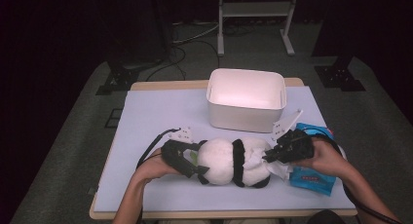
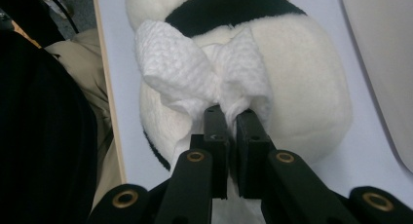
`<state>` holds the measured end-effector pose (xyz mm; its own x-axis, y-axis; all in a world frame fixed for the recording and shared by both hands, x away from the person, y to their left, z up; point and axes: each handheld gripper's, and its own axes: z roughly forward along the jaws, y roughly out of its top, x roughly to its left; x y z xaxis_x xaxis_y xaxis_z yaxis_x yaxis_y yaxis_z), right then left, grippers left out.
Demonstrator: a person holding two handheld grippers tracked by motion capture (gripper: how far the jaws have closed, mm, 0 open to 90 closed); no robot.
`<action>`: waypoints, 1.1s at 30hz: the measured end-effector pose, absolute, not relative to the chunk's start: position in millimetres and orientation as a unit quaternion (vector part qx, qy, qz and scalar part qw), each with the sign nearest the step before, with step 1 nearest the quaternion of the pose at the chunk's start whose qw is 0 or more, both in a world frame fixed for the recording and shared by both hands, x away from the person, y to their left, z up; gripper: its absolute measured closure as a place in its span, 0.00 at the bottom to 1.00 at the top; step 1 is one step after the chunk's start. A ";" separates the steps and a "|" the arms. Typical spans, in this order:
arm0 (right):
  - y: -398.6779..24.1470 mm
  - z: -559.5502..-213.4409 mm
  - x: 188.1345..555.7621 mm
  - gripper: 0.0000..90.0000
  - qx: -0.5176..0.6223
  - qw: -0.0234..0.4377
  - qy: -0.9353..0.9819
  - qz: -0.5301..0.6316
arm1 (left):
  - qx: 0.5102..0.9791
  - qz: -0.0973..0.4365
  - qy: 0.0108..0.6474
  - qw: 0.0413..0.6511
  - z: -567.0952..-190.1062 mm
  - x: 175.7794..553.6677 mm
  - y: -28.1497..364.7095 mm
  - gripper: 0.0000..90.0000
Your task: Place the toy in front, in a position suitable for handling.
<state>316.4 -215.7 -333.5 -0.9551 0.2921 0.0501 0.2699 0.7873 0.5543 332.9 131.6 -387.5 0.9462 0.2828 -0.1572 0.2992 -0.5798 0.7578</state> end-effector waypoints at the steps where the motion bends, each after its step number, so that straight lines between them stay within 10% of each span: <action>1: -214.3 -333.7 315.3 0.94 0.145 0.021 0.946 0.290 | 0.888 -0.009 0.165 0.429 -386.4 332.3 132.9 0.11; 33: -194.6 -317.4 316.6 0.94 0.123 0.025 0.945 0.301 | 0.896 0.011 0.135 0.423 -381.0 332.0 108.0 0.17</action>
<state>316.6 -194.6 -317.4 -0.9684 0.2481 0.0274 0.2183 0.7888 0.5746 332.0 108.0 -381.0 0.9631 0.2514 -0.0957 0.2336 -0.6049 0.7613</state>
